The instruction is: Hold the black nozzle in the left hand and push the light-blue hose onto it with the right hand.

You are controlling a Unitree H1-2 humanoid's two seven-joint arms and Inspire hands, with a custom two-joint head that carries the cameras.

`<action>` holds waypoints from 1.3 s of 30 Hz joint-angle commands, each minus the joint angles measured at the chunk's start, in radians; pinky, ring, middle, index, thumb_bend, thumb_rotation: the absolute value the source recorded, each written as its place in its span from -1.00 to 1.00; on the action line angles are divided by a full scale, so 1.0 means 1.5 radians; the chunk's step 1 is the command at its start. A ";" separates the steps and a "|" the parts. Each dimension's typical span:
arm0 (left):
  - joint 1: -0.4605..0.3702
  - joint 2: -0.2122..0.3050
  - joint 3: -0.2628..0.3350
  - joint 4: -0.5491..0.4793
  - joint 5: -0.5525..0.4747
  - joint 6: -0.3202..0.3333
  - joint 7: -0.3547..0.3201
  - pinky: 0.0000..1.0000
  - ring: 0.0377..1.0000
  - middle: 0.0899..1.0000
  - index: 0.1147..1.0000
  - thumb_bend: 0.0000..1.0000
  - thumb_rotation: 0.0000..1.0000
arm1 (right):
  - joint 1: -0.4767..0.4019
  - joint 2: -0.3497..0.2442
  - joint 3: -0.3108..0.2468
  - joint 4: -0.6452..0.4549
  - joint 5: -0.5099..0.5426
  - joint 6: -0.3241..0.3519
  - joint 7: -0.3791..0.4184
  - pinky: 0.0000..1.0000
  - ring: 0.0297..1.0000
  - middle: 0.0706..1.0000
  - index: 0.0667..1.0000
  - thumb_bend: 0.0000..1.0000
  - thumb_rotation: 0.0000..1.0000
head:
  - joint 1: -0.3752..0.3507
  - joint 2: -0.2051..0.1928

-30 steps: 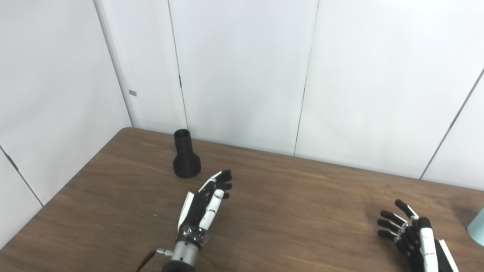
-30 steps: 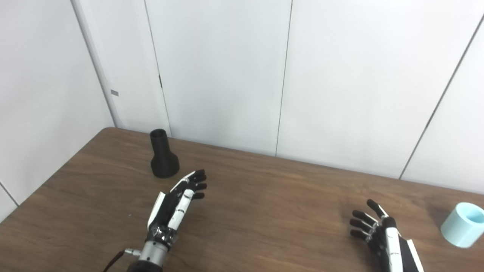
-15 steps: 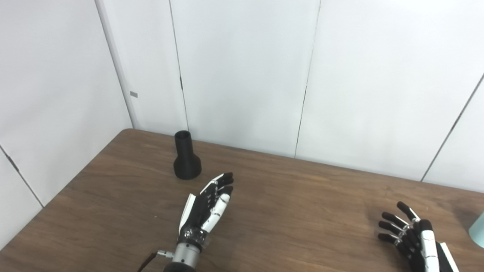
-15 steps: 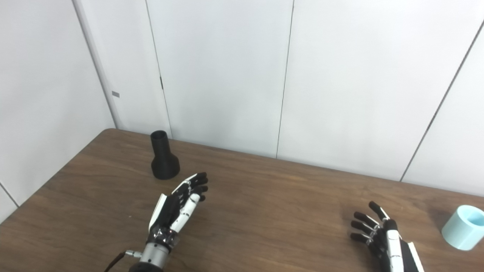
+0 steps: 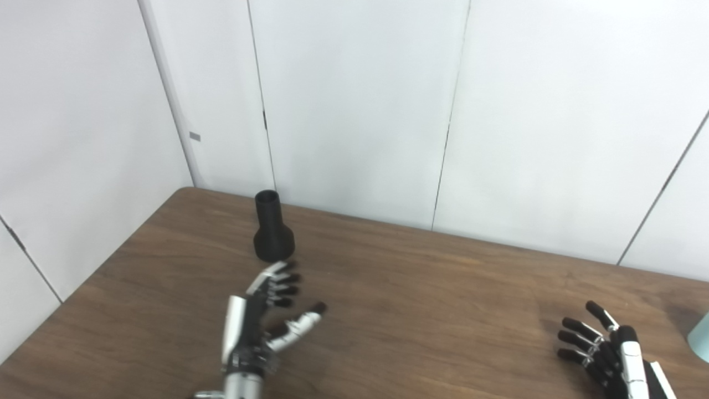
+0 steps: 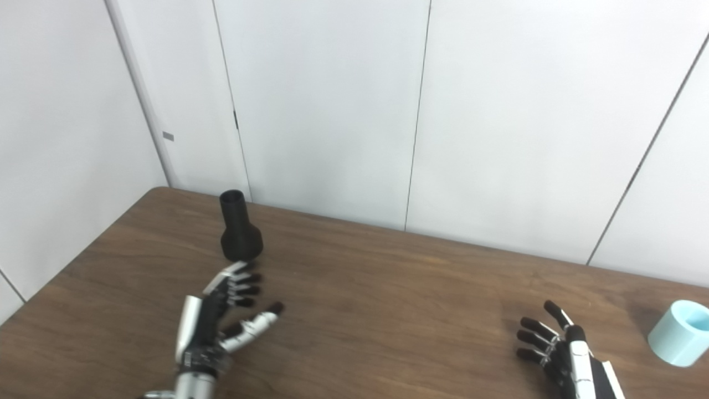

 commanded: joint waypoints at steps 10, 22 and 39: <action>-0.038 0.075 0.056 -0.020 0.023 -0.004 0.043 0.24 0.47 0.65 0.59 0.73 -0.73 | 0.011 -0.010 -0.017 -0.025 -0.008 0.047 -0.021 0.25 0.41 0.44 0.75 -0.29 1.00 | 0.004 0.009; -0.097 0.208 0.019 -0.021 0.072 0.193 -0.084 0.64 0.91 0.98 0.98 0.99 -0.42 | 0.014 -0.010 -0.013 -0.036 -0.012 0.059 -0.024 0.23 0.41 0.43 0.77 -0.26 1.00 | 0.000 0.014; -0.228 0.301 -0.074 0.126 0.142 0.255 -0.123 0.92 0.93 0.93 0.96 1.00 -0.43 | 0.023 -0.004 -0.008 -0.063 -0.009 0.077 -0.024 0.24 0.39 0.42 0.76 -0.26 1.00 | -0.011 0.027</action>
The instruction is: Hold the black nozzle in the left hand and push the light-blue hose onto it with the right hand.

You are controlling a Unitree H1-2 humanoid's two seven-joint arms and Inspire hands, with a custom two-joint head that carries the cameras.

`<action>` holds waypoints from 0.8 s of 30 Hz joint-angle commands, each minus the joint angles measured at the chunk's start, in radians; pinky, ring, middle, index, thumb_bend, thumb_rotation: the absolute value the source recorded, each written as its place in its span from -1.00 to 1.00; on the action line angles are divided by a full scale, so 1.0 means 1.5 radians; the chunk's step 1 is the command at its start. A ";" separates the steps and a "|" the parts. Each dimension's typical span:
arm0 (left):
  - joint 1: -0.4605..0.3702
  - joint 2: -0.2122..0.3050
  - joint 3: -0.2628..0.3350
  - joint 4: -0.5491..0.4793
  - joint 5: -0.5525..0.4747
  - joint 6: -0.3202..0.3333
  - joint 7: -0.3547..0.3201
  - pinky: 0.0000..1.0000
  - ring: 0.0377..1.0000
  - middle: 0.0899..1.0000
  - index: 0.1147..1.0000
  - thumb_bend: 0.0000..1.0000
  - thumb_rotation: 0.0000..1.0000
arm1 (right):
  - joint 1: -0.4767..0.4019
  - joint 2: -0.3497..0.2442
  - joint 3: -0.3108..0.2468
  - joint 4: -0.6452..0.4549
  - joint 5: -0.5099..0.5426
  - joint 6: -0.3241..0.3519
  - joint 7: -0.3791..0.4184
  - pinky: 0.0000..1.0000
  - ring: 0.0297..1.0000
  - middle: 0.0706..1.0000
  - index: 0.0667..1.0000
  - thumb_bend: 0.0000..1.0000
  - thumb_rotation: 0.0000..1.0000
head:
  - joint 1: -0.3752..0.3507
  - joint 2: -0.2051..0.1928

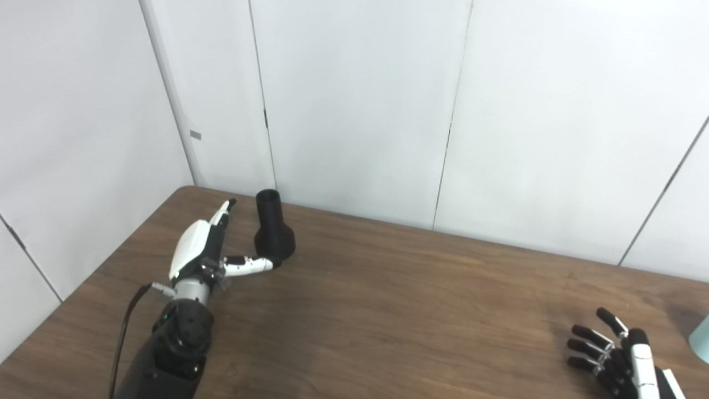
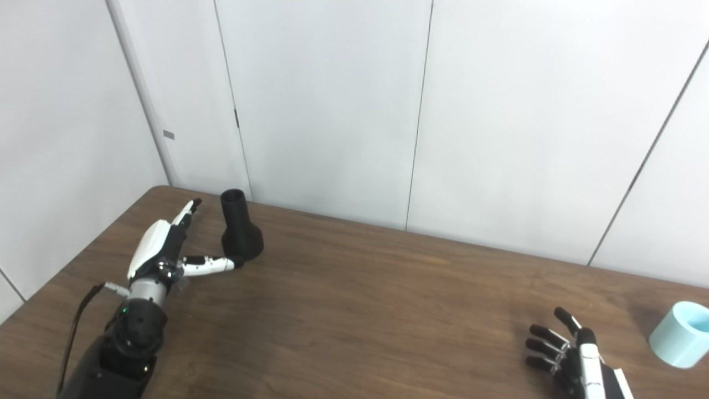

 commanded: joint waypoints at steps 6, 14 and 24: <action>-0.072 0.023 -0.025 0.061 0.026 0.003 0.015 1.00 0.97 0.96 0.94 1.00 -0.39 | 0.008 -0.003 0.001 -0.014 -0.007 0.009 -0.006 0.23 0.37 0.41 0.76 -0.29 1.00 | -0.002 0.004; -0.115 0.022 -0.050 0.149 0.033 -0.011 0.029 1.00 0.98 0.97 0.95 1.00 -0.36 | 0.011 -0.001 0.001 -0.017 -0.007 0.014 -0.010 0.24 0.36 0.38 0.76 -0.26 1.00 | -0.006 0.005; -0.161 0.036 -0.102 0.231 0.063 0.020 0.015 0.99 0.97 0.92 0.87 1.00 -0.30 | 0.015 -0.003 0.002 -0.022 -0.004 0.011 -0.008 0.16 0.28 0.33 0.76 -0.25 1.00 | -0.009 0.013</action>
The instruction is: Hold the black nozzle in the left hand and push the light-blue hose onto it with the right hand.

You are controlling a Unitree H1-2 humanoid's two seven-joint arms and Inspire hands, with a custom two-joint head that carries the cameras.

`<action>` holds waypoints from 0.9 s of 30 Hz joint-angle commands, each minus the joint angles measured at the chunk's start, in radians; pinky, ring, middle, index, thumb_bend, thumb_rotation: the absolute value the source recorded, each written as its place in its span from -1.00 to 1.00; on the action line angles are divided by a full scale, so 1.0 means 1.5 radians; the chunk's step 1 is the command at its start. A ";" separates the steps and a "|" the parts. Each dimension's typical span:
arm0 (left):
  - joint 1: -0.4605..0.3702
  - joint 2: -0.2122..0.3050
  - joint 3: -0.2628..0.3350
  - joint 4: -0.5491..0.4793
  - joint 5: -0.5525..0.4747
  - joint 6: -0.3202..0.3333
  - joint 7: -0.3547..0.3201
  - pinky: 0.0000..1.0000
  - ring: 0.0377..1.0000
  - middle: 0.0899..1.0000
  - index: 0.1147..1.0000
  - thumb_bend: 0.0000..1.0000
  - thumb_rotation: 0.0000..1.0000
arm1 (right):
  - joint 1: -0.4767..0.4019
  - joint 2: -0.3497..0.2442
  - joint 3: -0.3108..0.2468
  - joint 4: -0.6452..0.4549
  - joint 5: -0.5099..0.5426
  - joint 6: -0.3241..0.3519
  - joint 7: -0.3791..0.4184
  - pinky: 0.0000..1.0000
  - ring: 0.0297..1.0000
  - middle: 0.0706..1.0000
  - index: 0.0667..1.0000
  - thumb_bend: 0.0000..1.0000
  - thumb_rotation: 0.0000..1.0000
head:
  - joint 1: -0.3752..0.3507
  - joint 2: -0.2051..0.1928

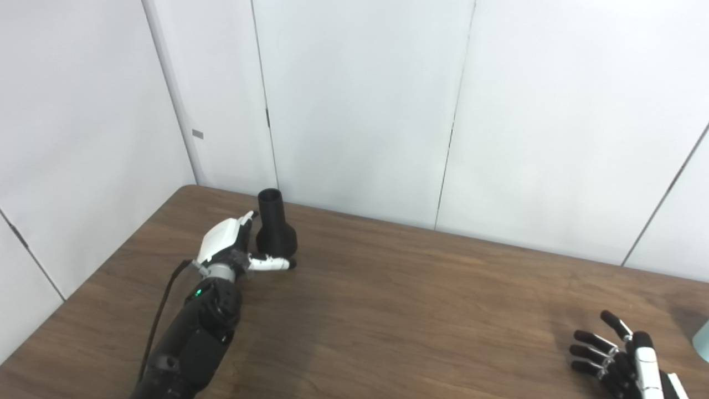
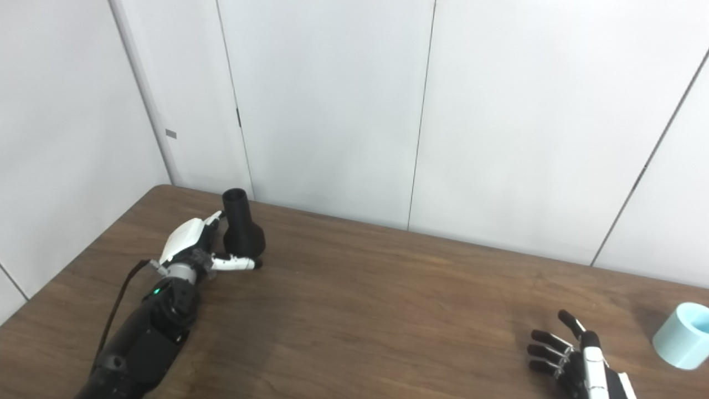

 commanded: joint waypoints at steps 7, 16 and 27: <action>-0.061 0.020 -0.034 0.022 0.021 0.042 -0.014 0.97 0.89 0.81 0.68 1.00 -0.41 | 0.011 -0.006 0.002 -0.012 -0.008 0.000 -0.001 0.15 0.22 0.30 0.75 -0.21 1.00 | -0.004 0.004; -0.081 0.005 -0.031 0.060 -0.017 0.036 -0.023 0.81 0.73 0.54 0.38 0.91 -0.66 | 0.014 0.002 -0.003 -0.018 0.004 -0.001 -0.002 0.09 0.12 0.21 0.73 -0.16 1.00 | -0.007 0.010; -0.065 -0.011 0.007 0.053 -0.054 -0.020 0.026 -0.06 0.04 0.01 -0.20 0.03 -0.99 | 0.015 -0.002 -0.003 -0.013 -0.002 -0.022 -0.004 0.06 0.04 0.11 0.67 -0.12 1.00 | -0.004 0.013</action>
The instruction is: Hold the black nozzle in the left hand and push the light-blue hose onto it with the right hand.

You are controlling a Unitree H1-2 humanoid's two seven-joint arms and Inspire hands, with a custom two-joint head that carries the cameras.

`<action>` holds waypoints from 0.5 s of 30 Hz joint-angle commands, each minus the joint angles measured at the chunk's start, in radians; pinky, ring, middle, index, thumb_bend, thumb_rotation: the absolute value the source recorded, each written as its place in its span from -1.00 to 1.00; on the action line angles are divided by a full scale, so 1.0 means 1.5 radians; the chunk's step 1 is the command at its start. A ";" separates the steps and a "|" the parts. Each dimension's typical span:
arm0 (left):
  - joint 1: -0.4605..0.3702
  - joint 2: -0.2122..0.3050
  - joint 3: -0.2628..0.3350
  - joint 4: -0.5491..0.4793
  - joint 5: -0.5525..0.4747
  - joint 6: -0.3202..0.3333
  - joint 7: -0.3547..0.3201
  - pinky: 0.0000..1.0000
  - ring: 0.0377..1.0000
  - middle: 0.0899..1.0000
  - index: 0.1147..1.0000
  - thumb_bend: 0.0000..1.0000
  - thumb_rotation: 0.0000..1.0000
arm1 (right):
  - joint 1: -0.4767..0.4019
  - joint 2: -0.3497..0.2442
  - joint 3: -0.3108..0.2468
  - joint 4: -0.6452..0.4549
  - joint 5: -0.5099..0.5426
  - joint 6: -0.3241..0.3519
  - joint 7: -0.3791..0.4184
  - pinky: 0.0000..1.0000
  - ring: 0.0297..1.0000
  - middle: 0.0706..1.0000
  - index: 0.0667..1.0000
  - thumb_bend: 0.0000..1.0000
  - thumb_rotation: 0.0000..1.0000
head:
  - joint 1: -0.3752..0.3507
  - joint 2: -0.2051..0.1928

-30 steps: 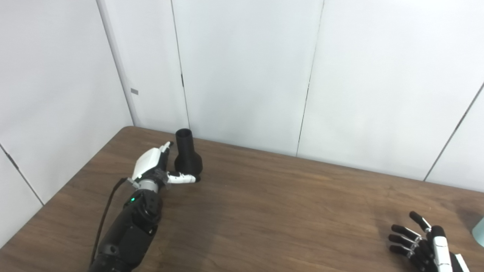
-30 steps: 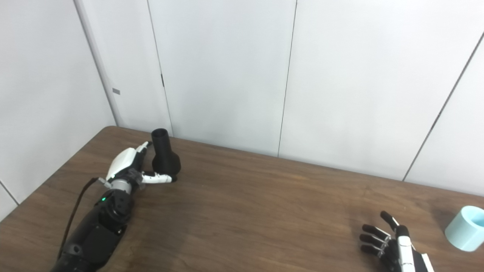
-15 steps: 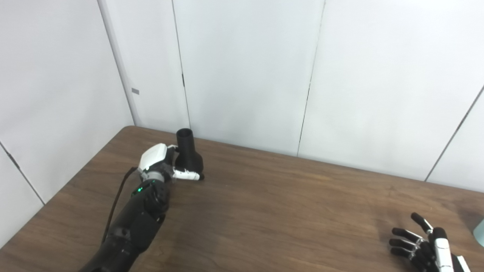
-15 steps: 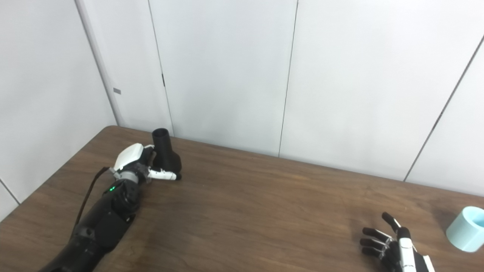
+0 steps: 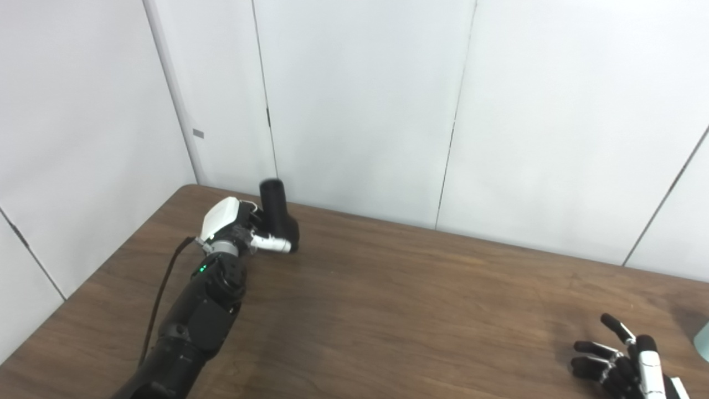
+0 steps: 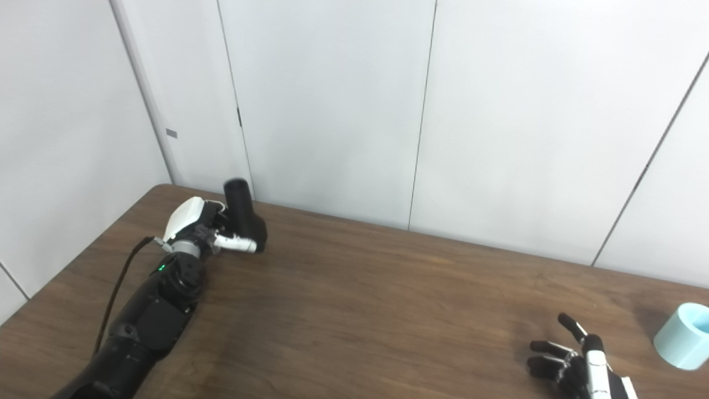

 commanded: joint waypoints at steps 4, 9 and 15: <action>0.000 0.003 -0.021 -0.011 0.006 -0.007 -0.005 -0.13 0.00 -0.01 -0.20 0.03 -1.00 | 0.004 -0.008 -0.001 -0.004 -0.005 -0.003 0.001 0.04 0.03 0.09 0.65 -0.12 1.00 | 0.002 0.001; 0.013 0.010 -0.042 -0.037 0.030 0.002 -0.006 -0.16 -0.04 -0.02 -0.19 0.03 -1.00 | 0.005 -0.011 0.000 -0.001 -0.001 -0.009 0.008 0.01 0.01 0.06 0.63 -0.13 1.00 | 0.001 0.003; 0.036 0.005 -0.047 -0.091 0.048 0.017 -0.005 -0.32 -0.17 -0.12 -0.17 0.05 -1.00 | 0.006 -0.010 0.000 -0.003 0.003 -0.009 0.012 -0.01 -0.03 0.03 0.61 -0.19 1.00 | -0.009 0.010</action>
